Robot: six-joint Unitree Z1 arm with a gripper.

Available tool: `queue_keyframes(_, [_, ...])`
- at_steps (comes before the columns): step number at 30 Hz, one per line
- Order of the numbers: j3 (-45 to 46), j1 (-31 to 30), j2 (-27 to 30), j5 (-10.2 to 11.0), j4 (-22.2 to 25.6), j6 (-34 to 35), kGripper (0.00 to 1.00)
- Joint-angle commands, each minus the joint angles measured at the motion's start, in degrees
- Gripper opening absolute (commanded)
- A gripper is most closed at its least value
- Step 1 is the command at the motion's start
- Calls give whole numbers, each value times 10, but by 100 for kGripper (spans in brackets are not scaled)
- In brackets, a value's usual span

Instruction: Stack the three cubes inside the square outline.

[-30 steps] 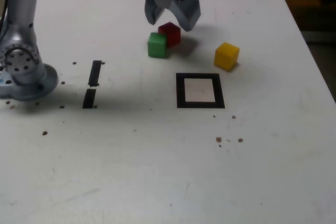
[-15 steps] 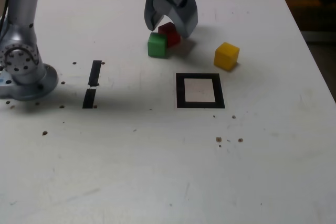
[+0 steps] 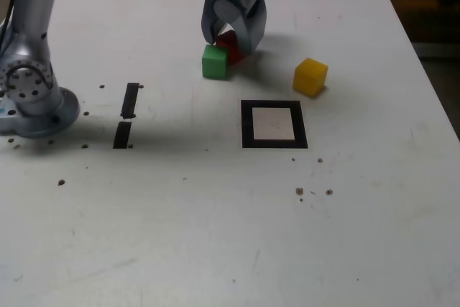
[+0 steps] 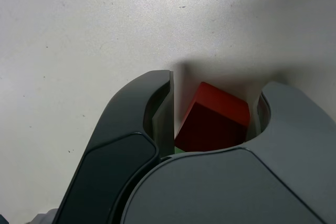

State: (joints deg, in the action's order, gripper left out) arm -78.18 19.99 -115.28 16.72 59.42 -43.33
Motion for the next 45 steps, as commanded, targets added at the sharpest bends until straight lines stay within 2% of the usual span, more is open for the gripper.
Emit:
queue_keyframes(1, [-8, 1, -4, 1, 8, 2, 23])
queue_keyframes(7, [-58, -2, 25, 8, 61, 18, 21])
queue_keyframes(13, [-125, -48, 69, 7, 154, 64, 21])
queue_keyframes(17, [-132, -101, 88, -5, 187, 129, 21])
queue_keyframes(22, [-121, -157, 85, -25, 190, 219, 22])
queue_keyframes(23, [-119, -163, 86, -25, 190, 230, 25])
queue_keyframes(24, [-113, -164, 89, -22, 190, 242, 34])
queue_keyframes(29, [-93, -126, 102, -2, 188, 248, 84])
queue_keyframes(31, [-92, -102, 100, 8, 182, 231, 94])
queue_keyframes(34, [-90, -67, 94, 23, 172, 183, 96])
queue_keyframes(37, [-82, -30, 85, 29, 157, 126, 95])
queue_keyframes(41, [-72, 7, 66, 19, 135, 72, 95])
queue_keyframes(45, [-63, 21, 44, 4, 111, 47, 93])
